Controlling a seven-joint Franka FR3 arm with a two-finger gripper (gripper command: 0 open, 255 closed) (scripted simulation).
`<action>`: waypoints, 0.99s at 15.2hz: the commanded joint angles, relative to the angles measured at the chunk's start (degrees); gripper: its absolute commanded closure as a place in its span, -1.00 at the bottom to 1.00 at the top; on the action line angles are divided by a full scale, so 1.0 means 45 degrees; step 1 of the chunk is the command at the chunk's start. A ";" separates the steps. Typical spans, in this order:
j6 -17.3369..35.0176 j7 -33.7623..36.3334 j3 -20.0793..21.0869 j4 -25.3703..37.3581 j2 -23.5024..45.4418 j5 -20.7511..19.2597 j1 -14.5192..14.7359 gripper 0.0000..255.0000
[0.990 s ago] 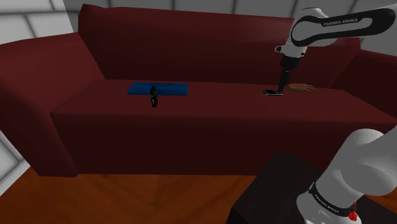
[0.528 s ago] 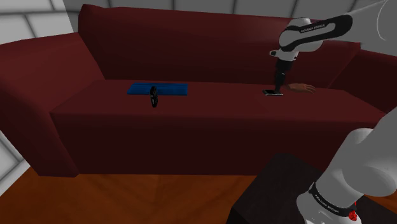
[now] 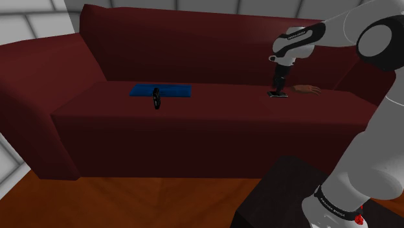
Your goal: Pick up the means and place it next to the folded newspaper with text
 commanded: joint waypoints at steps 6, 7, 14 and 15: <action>0.0723 -0.0233 0.0016 -0.0474 0.0335 0.0278 -0.0060 -1.00; 0.0723 -0.0234 0.0016 -0.0474 0.0335 0.0278 -0.0060 -1.00; 0.0720 -0.0233 0.0016 -0.0473 0.0333 0.0277 -0.0059 1.00; 0.0732 -0.0227 0.0017 -0.0491 0.0324 0.0271 -0.0056 1.00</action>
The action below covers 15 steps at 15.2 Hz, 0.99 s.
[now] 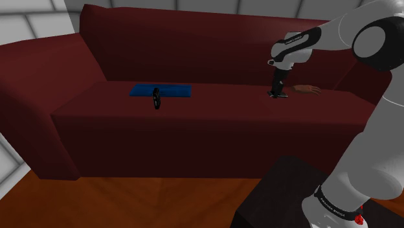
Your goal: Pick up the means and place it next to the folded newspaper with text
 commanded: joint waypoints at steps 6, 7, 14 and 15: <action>0.0004 -0.0011 0.0002 -0.0023 0.0023 0.0011 -0.0003 1.00; -0.0011 0.0000 0.0004 -0.0014 0.0013 0.0002 0.0002 1.00; -0.1129 0.0283 -0.0021 0.0773 -0.0452 -0.0382 0.0080 1.00; -0.1291 0.0315 -0.0021 0.0898 -0.0505 -0.0425 0.0088 1.00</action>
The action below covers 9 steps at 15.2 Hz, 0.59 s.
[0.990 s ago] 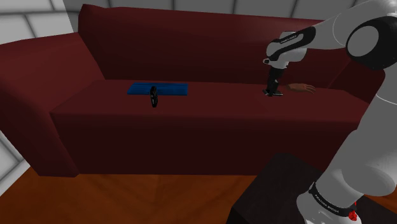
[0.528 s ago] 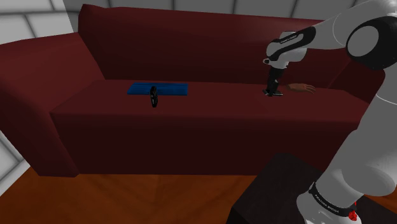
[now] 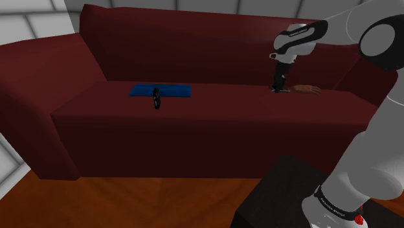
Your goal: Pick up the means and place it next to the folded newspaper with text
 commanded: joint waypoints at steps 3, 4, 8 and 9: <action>-0.0663 0.0090 -0.0007 0.0539 -0.0165 -0.0135 0.0016 1.00; -0.0827 0.0114 -0.0007 0.0675 -0.0205 -0.0166 0.0021 1.00; -0.1491 0.0189 -0.0004 0.1252 -0.0326 -0.0261 0.0038 1.00; -0.1658 0.0203 -0.0004 0.1404 -0.0347 -0.0277 0.0040 1.00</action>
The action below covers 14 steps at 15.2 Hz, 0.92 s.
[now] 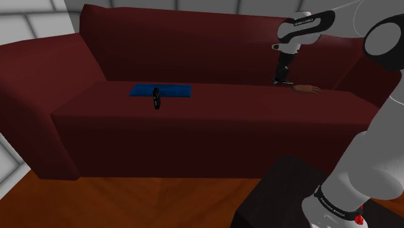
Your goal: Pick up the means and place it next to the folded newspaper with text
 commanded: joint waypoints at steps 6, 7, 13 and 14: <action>-0.0342 0.1272 0.0579 0.0259 -0.0152 -0.0101 0.0652 1.00; -0.0341 0.1558 0.0720 0.0283 -0.0130 -0.0085 0.0800 1.00; -0.0401 0.3128 0.1504 0.0741 0.0308 0.0184 0.1641 1.00; -0.0424 0.3368 0.1625 0.0872 0.0428 0.0252 0.1772 1.00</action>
